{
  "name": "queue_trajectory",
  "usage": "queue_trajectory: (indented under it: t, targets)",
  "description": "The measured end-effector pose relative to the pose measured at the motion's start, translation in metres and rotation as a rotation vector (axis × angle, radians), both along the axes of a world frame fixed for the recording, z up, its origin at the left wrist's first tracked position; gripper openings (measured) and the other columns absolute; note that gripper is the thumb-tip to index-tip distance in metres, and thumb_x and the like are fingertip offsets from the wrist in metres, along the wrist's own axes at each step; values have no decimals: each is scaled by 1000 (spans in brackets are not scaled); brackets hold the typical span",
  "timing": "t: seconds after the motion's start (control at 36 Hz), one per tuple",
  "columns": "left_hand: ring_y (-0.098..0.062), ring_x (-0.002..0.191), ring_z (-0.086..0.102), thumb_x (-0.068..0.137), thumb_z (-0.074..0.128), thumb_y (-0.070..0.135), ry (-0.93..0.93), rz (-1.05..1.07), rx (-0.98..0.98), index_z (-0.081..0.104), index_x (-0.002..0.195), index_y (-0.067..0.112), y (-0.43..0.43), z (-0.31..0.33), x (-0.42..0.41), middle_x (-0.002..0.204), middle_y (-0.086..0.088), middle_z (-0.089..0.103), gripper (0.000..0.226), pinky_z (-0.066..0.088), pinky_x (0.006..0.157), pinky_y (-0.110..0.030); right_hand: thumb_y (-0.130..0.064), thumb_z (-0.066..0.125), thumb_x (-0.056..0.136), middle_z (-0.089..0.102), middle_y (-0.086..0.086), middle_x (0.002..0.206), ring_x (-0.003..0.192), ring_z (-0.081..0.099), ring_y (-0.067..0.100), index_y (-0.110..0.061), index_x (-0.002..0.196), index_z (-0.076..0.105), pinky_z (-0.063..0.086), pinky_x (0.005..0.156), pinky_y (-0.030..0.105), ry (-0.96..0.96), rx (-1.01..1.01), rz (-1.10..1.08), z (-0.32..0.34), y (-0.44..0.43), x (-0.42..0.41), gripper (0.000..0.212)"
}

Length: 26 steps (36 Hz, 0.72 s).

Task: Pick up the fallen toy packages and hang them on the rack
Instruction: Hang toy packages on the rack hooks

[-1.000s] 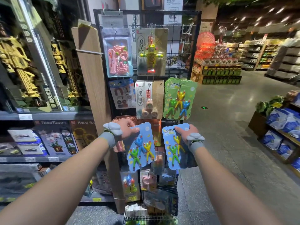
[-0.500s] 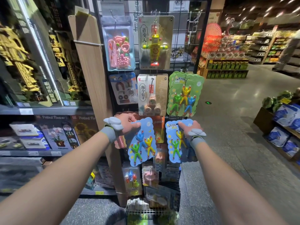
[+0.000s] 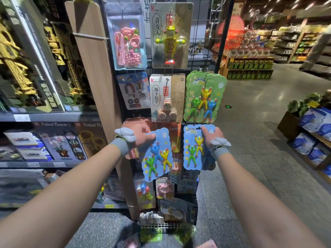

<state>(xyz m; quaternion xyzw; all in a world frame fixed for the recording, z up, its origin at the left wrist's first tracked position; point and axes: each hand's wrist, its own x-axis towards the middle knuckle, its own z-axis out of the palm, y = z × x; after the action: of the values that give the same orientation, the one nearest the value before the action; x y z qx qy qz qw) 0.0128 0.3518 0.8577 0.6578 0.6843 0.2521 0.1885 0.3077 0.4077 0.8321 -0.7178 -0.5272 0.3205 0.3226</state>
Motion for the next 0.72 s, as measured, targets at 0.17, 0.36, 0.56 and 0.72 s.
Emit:
queue_trajectory:
  t: [0.17, 0.36, 0.56, 0.72]
  targets:
    - [-15, 72, 54, 86, 71, 38, -33, -4, -16, 57, 67, 22, 4, -6, 5, 73, 5, 59, 28, 47, 69, -32, -46, 37, 102, 33, 14, 154, 135, 38, 38, -7, 151, 23, 34, 105, 42, 18, -17, -38, -15, 6, 6, 65]
    - [-14, 71, 54, 85, 72, 39, -35, -24, -28, 59, 69, 25, 14, -13, 11, 71, 8, 58, 26, 39, 56, -25, -38, 37, 104, 39, 14, 150, 130, 44, 37, -8, 149, 26, 37, 96, 39, 7, -50, -59, -16, 20, 7, 56]
    - [-11, 69, 53, 85, 72, 40, -34, -26, -39, 58, 71, 25, 25, -18, 12, 74, 8, 59, 25, 40, 57, -24, -21, 44, 100, 57, 17, 126, 97, 55, 33, -7, 122, 45, 39, 80, 34, 24, -23, -78, -26, 49, 4, 26]
    - [-12, 69, 53, 85, 73, 37, -66, -34, -68, 57, 69, 24, 39, -22, 10, 72, 7, 58, 25, 43, 64, -28, -3, 42, 95, 51, 12, 134, 117, 53, 30, -5, 137, 40, 38, 89, 30, -5, -21, -76, -29, 68, 2, 42]
